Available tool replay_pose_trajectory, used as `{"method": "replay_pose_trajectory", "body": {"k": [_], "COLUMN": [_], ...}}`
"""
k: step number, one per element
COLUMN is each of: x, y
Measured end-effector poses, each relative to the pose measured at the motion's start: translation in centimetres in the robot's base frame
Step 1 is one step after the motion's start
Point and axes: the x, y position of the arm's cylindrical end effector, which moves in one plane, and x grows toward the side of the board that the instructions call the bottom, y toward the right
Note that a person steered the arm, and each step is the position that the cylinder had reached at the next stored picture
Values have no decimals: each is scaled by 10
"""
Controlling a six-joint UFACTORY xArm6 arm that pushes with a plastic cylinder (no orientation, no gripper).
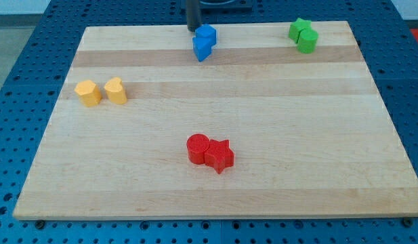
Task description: Push the blue triangle to the left of the blue cube
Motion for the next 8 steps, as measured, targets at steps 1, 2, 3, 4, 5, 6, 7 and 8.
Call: {"method": "replay_pose_trajectory", "body": {"k": [1,2,3,4,5,6,7,8], "x": [47,95,111,74,55,103,156,135], "y": [33,35,35,34,12,-19,-21,-23]}}
